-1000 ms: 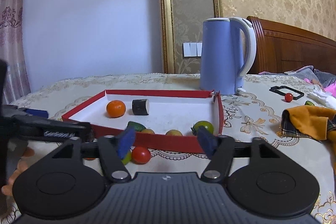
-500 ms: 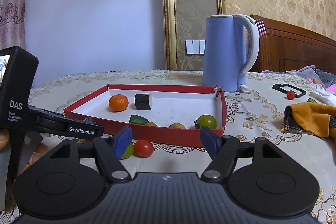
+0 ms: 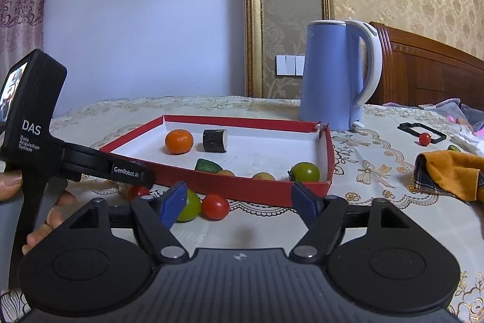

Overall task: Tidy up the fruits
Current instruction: 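Grasp the second dark eggplant slice with the left gripper while the right gripper grasps a red tomato, then lower the eggplant slice into the box and open the left gripper while the right gripper holds the red tomato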

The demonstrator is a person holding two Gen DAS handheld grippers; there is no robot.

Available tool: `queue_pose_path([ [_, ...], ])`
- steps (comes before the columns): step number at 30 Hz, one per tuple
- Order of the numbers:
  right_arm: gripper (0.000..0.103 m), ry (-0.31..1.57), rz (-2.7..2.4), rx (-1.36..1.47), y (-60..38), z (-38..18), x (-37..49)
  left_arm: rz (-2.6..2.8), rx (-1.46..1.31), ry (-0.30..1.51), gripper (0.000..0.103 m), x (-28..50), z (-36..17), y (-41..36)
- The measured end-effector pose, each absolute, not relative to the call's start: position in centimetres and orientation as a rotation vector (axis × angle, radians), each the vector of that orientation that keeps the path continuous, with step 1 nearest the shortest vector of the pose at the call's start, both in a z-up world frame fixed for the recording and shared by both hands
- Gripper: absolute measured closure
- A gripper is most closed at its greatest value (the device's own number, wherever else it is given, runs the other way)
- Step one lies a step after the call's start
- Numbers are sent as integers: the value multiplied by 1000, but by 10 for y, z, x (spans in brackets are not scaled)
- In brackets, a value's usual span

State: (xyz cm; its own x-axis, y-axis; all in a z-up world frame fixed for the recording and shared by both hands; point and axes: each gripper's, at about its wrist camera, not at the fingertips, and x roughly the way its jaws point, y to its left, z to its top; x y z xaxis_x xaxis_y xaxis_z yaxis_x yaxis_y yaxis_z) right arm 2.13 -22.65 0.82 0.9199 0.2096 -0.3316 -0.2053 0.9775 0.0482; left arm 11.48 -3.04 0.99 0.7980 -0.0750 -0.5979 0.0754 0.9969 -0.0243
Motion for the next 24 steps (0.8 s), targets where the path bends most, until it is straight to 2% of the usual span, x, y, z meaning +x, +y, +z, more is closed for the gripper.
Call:
queue_pose_path([
  [11,27,386,273,-67,-211,6,23,9,-32,566,72,94,21,-2],
  [18,51,377,457,-166,-172,10,20,65,-15,527,72,83,30,15],
  [24,61,438,521,-209,-144,7,43,76,-27,533,72,80,28,26],
])
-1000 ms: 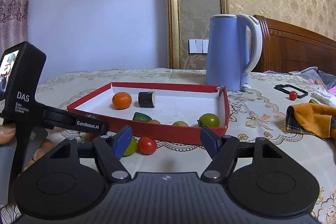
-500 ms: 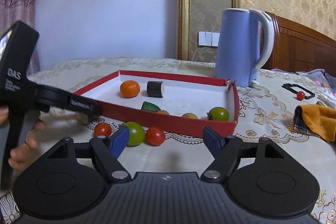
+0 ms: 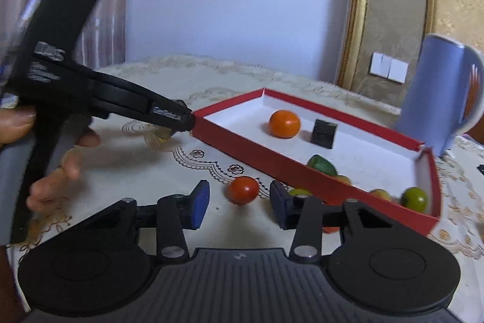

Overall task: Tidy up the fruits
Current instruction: 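Lower the eggplant slice into the box and open the left gripper while the right gripper holds the red tomato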

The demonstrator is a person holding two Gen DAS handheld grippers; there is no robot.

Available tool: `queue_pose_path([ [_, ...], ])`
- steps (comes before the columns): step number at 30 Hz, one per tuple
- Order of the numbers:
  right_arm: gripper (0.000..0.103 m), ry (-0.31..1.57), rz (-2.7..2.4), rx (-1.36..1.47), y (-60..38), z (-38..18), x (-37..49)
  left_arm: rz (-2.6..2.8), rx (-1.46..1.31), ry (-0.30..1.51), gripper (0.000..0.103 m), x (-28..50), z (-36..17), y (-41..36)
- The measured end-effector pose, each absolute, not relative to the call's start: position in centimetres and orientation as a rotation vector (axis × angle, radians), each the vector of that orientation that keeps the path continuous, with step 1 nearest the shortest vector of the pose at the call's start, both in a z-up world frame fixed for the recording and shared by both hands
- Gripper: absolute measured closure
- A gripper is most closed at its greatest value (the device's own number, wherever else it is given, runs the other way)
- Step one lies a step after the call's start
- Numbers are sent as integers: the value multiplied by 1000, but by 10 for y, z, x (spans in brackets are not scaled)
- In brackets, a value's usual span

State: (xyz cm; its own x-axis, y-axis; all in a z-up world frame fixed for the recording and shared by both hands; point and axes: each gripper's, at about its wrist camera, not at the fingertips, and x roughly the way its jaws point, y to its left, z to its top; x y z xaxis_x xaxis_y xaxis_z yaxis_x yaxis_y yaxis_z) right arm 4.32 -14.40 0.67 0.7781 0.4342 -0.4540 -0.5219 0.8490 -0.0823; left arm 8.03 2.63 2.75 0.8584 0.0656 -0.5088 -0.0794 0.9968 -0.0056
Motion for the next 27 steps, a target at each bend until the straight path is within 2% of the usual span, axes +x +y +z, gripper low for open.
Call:
queue_pose_path([
  [7,63,524,485,-238,-129,-2,69,68,-38,536,72,80,24,31],
  [9,70,543,488,-236,-129,-4,72,68,-38,539,72,80,23,32],
  [14,78,556,490,-233,-126,-4,76,70,-35,543,72,80,22,31],
  [27,78,484,513,-191,-152,8,41,77,22,532,72,79,30,14],
])
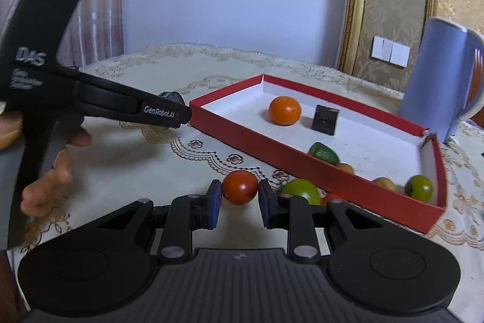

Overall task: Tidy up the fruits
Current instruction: 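Lower the eggplant slice into the box and open the left gripper while the right gripper holds the red tomato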

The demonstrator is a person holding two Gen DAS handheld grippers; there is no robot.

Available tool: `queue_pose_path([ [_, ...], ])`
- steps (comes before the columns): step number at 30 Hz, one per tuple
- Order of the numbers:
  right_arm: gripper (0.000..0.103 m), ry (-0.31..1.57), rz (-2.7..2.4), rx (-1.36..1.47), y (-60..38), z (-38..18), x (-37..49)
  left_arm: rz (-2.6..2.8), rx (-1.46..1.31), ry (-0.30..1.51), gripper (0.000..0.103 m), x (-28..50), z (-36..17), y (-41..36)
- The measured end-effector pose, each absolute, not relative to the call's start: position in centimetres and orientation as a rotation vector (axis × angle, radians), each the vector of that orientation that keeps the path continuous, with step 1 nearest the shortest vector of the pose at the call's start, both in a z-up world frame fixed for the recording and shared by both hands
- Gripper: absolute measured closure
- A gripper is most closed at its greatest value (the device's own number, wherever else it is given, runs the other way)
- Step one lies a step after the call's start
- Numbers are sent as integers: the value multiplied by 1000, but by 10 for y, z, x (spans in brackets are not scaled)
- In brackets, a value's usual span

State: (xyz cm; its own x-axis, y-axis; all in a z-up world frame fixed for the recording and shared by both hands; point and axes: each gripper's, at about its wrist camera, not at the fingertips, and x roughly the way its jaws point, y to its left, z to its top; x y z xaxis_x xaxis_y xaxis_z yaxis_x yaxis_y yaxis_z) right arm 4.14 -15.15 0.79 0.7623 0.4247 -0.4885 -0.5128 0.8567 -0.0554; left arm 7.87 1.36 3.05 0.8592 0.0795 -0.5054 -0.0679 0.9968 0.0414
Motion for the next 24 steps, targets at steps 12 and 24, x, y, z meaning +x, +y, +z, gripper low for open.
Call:
queue_pose_path([
  [12,78,411,429,-158,-201,19,10,73,75,548,72,99,37,-12],
  [24,77,392,394,-100,-230,20,9,104,125,566,72,147,42,-32],
])
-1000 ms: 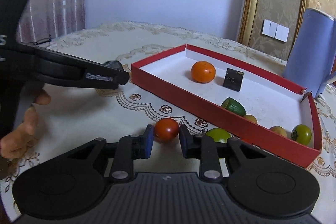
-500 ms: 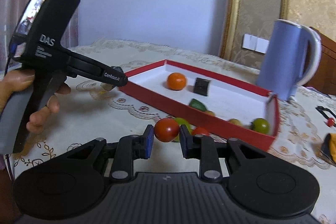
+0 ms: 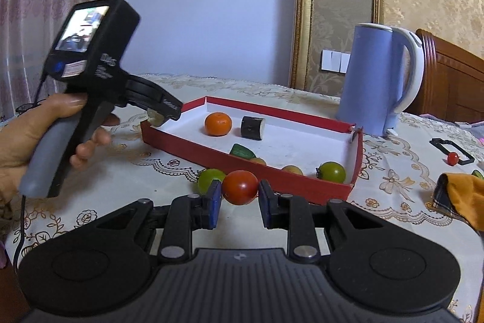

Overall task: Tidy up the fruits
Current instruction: 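Lower the eggplant slice into the box and open the left gripper while the right gripper holds the red tomato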

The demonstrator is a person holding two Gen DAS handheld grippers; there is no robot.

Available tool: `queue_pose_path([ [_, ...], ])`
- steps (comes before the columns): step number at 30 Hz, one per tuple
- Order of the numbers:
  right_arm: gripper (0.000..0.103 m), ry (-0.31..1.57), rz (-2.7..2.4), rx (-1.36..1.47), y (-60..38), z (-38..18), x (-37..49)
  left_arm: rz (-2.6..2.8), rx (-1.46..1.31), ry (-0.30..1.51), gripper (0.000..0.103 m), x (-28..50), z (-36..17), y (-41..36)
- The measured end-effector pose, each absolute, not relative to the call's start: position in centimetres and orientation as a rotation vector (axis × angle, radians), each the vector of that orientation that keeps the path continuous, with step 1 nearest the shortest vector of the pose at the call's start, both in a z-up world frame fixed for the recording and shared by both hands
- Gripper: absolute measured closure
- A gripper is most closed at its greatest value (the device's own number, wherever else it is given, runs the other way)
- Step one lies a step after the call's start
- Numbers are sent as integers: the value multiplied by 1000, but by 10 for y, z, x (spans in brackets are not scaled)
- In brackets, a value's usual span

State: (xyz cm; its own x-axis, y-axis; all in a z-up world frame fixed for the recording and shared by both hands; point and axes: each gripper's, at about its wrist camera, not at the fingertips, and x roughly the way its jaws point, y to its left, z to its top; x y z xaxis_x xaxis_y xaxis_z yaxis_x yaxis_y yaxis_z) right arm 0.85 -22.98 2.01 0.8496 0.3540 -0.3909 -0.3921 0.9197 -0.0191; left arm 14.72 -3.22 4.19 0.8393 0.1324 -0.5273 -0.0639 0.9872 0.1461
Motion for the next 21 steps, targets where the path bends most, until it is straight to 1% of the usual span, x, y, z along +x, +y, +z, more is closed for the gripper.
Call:
queue_pose_path([
  [6,77,389,390,-92,-234,21,11,122,154,571,72,168,41,-39],
  [16,77,391,397,-91,-233,21,12,164,76,626,72,220,40,-24],
  [21,77,391,397,-88,-233,22,14,165,66,630,72,231,37,-19],
])
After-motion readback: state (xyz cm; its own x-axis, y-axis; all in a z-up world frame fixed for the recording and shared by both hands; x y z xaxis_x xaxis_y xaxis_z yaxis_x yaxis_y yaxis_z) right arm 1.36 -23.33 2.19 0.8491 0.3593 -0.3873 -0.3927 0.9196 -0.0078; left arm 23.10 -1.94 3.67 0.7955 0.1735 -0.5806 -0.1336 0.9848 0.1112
